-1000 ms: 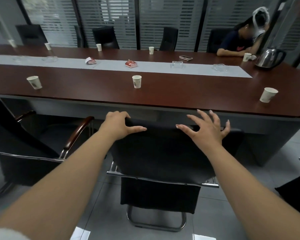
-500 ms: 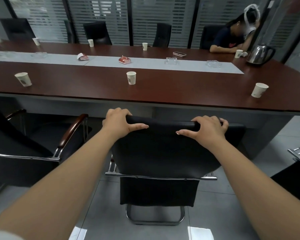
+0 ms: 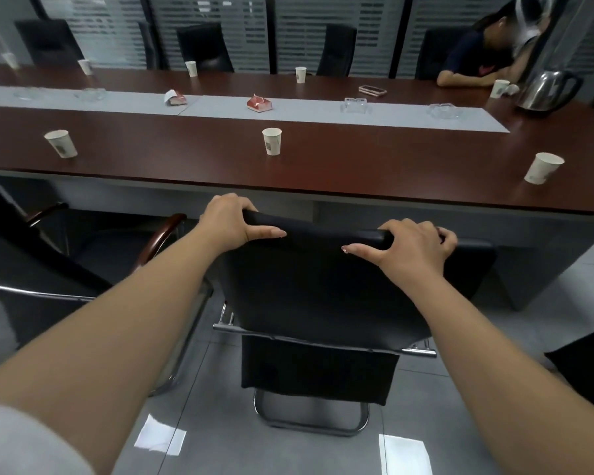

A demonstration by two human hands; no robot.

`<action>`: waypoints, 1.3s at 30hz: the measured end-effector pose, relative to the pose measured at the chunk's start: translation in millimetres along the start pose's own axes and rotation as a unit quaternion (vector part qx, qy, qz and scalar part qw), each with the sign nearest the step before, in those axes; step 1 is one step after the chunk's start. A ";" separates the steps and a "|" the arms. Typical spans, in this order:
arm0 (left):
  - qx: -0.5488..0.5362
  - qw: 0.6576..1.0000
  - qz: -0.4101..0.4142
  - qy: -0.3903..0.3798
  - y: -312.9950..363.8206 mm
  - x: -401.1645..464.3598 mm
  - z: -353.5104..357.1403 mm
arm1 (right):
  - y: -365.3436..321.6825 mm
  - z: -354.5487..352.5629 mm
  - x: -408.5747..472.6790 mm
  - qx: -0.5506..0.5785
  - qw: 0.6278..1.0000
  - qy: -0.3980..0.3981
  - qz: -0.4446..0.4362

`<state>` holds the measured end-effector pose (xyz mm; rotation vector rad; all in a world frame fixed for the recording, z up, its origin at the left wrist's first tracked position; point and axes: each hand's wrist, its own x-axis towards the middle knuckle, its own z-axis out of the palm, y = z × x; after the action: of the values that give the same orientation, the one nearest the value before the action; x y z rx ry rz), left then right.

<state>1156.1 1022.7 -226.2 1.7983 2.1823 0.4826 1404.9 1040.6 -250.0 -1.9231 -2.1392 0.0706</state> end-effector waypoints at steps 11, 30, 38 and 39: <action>0.075 0.995 0.021 0.059 -10.5 -29.6 22.9 | 9.7 0.8 -26.5 0.035 0.998 0.021 -0.037; -0.560 0.823 0.096 -0.010 100.6 -114.4 74.4 | 10.0 0.1 -113.9 0.574 0.774 0.201 0.179; -0.597 0.775 0.165 -0.122 174.0 -130.8 115.0 | 75.1 -26.4 -171.6 0.553 0.715 0.309 0.296; -0.594 0.772 0.176 -0.140 189.1 -137.0 122.3 | 89.1 -30.0 -180.4 0.547 0.706 0.327 0.310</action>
<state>1401.2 930.9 -258.0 1.3129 0.8400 1.2161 1513.9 869.9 -269.1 -1.4139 -0.5773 0.5458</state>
